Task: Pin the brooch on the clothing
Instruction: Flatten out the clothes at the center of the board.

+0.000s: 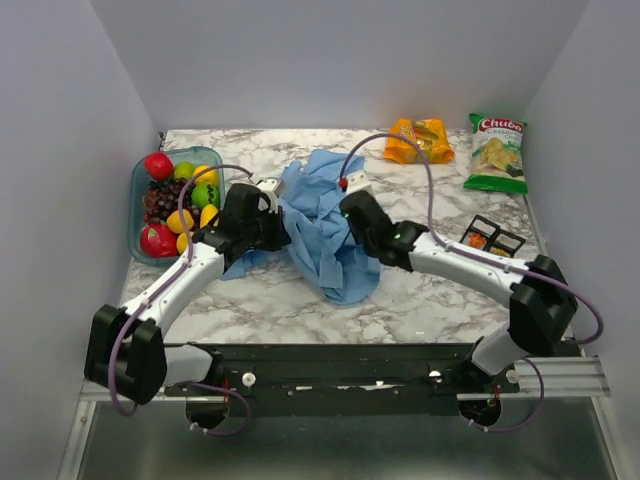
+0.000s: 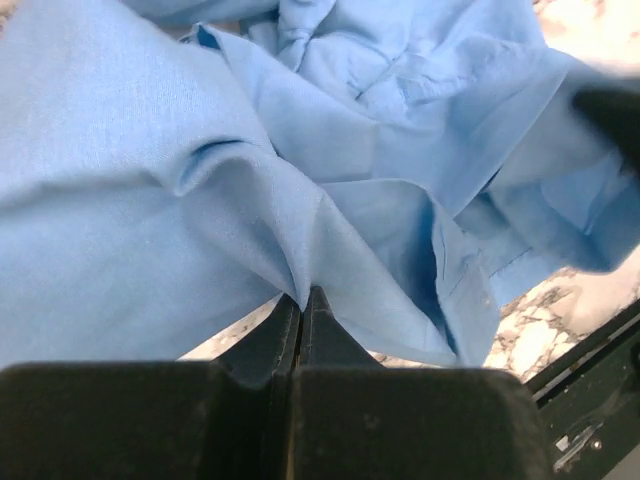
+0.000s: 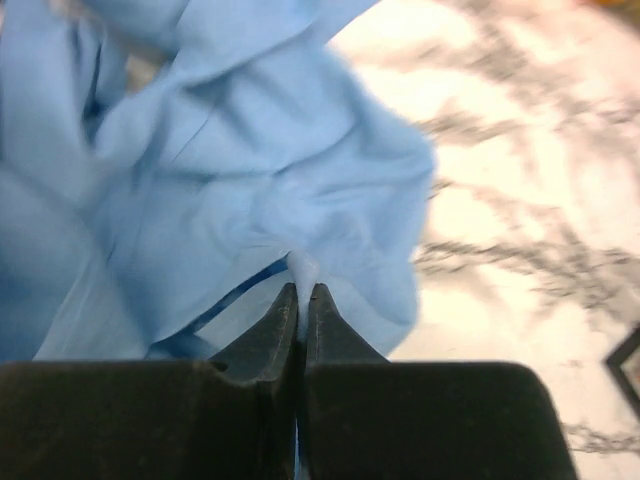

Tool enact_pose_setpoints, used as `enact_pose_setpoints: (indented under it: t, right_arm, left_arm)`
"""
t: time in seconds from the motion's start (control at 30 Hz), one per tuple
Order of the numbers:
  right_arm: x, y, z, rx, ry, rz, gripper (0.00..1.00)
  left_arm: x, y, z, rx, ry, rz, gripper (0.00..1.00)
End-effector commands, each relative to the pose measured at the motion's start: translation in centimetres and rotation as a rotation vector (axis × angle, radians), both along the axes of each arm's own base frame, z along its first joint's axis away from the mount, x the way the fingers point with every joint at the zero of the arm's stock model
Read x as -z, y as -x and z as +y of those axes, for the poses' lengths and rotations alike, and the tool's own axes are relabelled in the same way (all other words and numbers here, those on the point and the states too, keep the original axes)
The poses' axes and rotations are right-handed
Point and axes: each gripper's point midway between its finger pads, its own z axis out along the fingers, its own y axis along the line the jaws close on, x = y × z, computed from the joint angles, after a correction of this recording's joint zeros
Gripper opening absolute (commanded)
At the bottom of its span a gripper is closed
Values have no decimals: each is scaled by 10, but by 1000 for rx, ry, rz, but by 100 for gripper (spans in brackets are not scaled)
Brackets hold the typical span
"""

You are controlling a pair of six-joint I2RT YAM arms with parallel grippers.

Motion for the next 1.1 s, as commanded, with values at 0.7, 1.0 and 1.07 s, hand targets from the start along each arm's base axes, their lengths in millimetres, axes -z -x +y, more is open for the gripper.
enact_pose_setpoints:
  t: [0.7,1.0,1.07]
  right_arm:
    - [-241,8,6,-322,-434,-219,2]
    - [-240,21,5,-341,-470,-192,2]
    - [-239,23,5,-345,-475,-188,2]
  left_arm:
    - [-142,68,-46,61,63,-477,99]
    - [-148,23,-90,47,68,-493,99]
    - [-155,19,-101,69,101,-508,97]
